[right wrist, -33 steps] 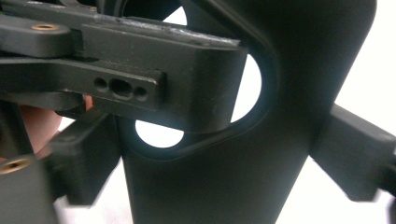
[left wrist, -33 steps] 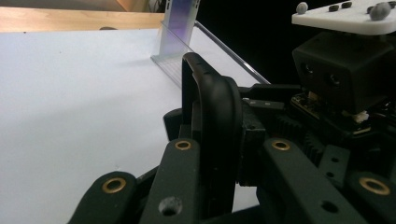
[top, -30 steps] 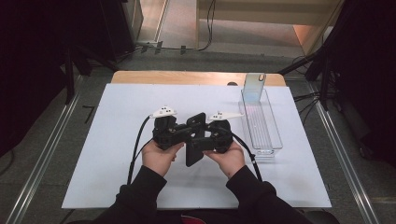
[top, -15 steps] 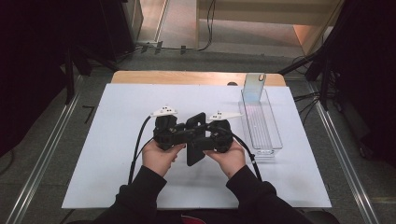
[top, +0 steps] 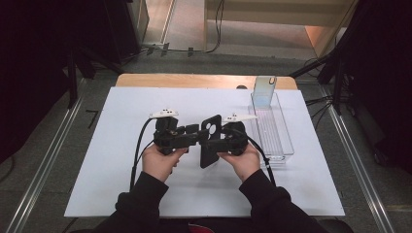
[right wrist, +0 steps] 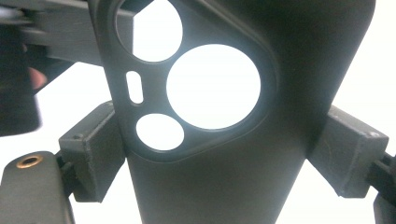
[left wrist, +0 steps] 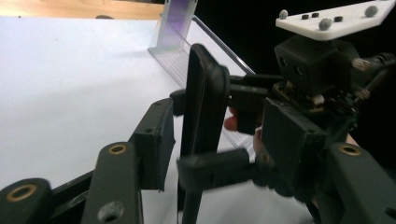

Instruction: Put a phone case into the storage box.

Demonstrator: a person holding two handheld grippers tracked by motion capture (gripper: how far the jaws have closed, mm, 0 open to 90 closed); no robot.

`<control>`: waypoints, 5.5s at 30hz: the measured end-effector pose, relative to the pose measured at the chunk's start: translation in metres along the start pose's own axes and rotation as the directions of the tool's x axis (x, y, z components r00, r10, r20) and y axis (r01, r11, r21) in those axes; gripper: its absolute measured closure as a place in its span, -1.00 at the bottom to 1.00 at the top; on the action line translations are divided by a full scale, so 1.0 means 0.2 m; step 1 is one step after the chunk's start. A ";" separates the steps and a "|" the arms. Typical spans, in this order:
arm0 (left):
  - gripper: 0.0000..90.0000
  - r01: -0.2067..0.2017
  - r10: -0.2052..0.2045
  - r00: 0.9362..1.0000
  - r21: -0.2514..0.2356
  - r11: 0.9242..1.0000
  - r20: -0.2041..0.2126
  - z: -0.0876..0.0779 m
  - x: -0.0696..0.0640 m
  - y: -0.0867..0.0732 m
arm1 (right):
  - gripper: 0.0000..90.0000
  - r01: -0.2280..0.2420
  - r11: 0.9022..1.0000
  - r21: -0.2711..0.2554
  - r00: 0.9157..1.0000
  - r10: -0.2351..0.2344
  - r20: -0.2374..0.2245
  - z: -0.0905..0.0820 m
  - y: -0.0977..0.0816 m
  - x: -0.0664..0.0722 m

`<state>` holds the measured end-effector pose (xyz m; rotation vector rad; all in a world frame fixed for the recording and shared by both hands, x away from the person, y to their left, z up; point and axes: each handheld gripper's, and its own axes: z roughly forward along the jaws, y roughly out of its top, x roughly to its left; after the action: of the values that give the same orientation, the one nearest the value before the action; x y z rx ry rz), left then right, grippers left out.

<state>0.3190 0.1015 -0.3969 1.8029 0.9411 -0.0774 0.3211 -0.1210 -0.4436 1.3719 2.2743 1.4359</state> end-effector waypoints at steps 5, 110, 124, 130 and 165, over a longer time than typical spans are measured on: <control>-0.19 -0.002 0.002 1.000 0.029 1.000 -0.001 -0.05 0.03 -0.01 | -0.74 -0.013 1.000 -0.004 0.999 0.013 0.033 -0.03 0.01 -0.05; -0.33 -0.053 0.074 0.993 0.226 0.973 -0.086 -0.39 0.32 -0.42 | -1.00 -0.142 0.987 -0.069 0.852 0.157 0.499 -0.21 0.36 -0.90; -0.33 -0.048 0.070 0.994 0.232 0.972 -0.089 -0.39 0.32 -0.41 | -1.00 -0.110 0.994 0.016 0.964 0.103 0.246 -0.20 0.26 -0.63; -0.33 -0.043 0.064 0.994 0.234 0.971 -0.086 -0.39 0.32 -0.42 | -0.82 -0.070 0.996 0.061 0.985 0.059 0.165 -0.19 0.19 -0.52; -0.33 -0.086 0.095 0.995 0.259 0.962 -0.022 -0.39 0.29 -0.42 | -0.41 0.113 0.966 0.232 0.991 -0.091 -0.100 -0.46 -0.30 -0.28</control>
<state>0.2768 0.2093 -0.4536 2.0916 0.9033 -0.1158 0.2686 -0.2316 -0.4582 1.2487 2.6034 1.2499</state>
